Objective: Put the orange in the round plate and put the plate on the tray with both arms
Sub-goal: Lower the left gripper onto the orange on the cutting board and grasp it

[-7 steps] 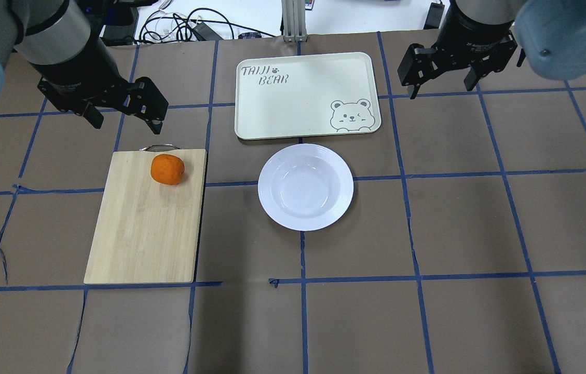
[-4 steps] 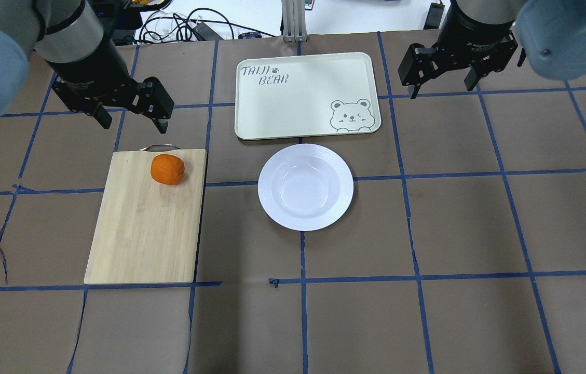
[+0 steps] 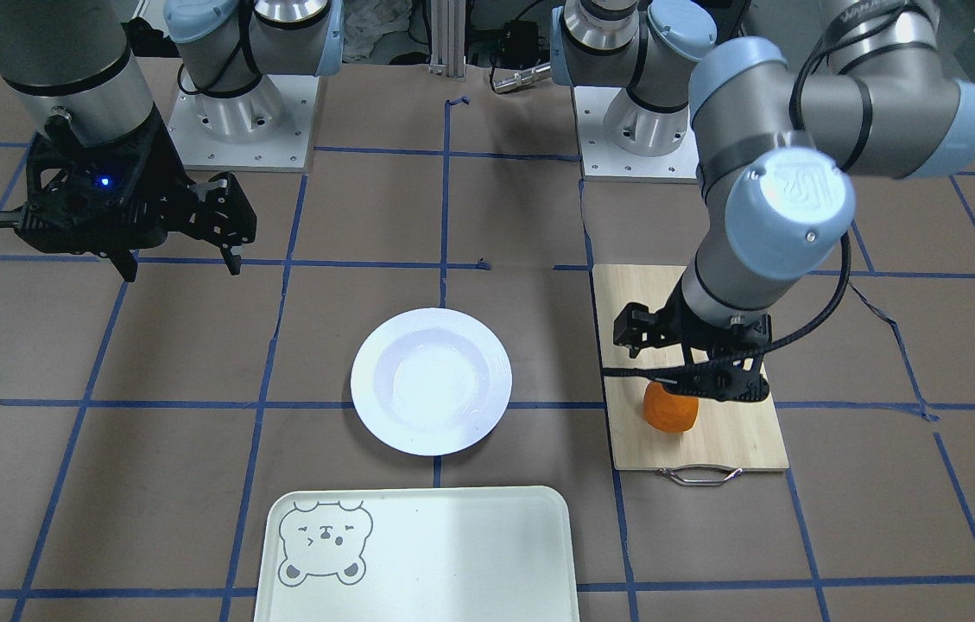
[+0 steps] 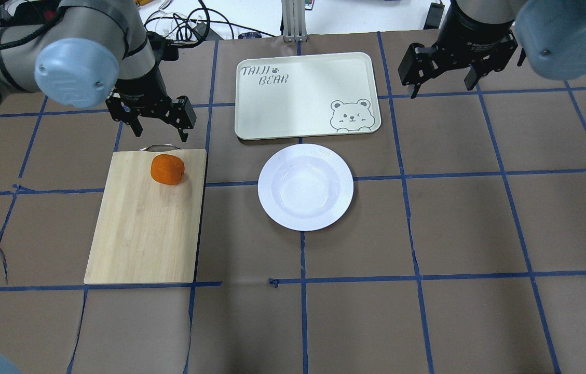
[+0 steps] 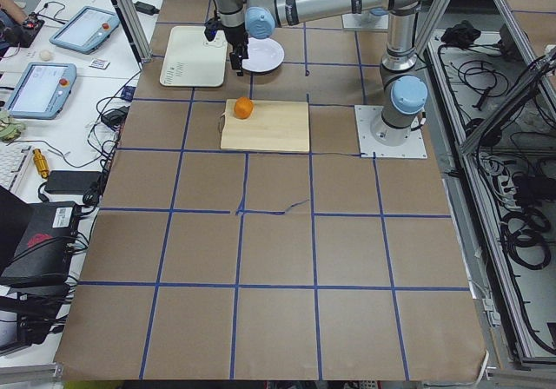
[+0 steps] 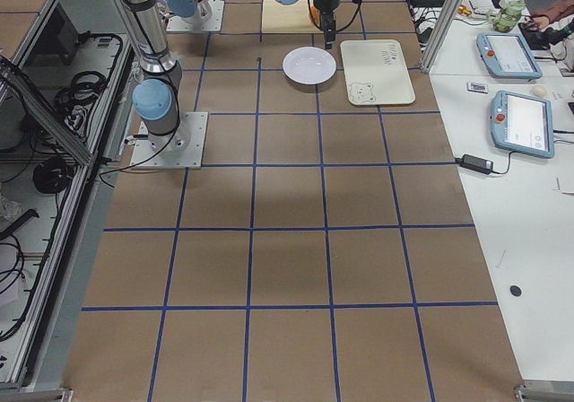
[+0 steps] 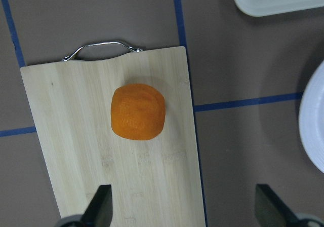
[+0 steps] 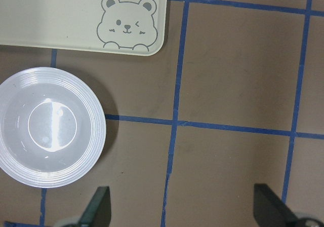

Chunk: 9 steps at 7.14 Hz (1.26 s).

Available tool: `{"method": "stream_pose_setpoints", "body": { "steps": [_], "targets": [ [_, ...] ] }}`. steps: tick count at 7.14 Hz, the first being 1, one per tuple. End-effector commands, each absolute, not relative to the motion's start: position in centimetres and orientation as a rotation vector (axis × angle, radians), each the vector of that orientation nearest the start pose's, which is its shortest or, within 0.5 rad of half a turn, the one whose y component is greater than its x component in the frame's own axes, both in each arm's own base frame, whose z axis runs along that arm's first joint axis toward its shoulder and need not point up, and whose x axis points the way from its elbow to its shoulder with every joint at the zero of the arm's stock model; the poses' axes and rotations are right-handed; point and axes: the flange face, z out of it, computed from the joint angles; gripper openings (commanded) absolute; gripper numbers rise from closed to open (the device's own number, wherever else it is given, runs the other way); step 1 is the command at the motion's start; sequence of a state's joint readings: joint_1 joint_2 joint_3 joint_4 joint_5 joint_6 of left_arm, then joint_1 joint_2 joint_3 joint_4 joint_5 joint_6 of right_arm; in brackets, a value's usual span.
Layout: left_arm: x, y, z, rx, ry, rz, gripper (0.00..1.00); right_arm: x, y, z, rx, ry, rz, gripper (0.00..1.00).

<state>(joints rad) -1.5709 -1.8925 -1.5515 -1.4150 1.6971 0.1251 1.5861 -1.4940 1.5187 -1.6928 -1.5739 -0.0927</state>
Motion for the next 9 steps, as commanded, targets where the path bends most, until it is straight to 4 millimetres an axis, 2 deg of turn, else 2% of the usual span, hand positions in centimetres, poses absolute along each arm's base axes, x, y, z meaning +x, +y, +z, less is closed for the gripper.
{"method": "stream_pose_setpoints", "body": {
  "steps": [1,3,5,6,7,8,9],
  "targets": [
    [-11.3,-60.6,27.8,0.231,2.917,0.362,1.0,14.1,-53.2,48.7,-0.173,3.14,-0.157,1.0],
    [-10.9,-61.3,22.9,0.253,2.872,0.482,1.0,14.2,-53.1,48.7,-0.171,3.14,-0.157,1.0],
    [-10.7,-61.4,21.0,0.266,2.847,0.528,1.0,14.2,-53.2,48.8,-0.178,3.143,-0.164,1.0],
    [-10.8,-61.4,20.8,0.274,2.849,0.531,0.86,14.2,-53.2,48.8,-0.178,3.143,-0.164,1.0],
    [-10.8,-61.4,20.7,0.281,2.848,0.535,0.52,14.2,-53.2,48.8,-0.178,3.143,-0.164,1.0],
    [-10.8,-61.5,20.6,0.292,2.852,0.536,0.24,14.2,-53.2,48.8,-0.176,3.143,-0.164,1.0],
    [-10.8,-61.6,21.0,0.288,2.856,0.525,0.05,14.2,-53.2,48.8,-0.178,3.143,-0.164,1.0]
  ]
}}
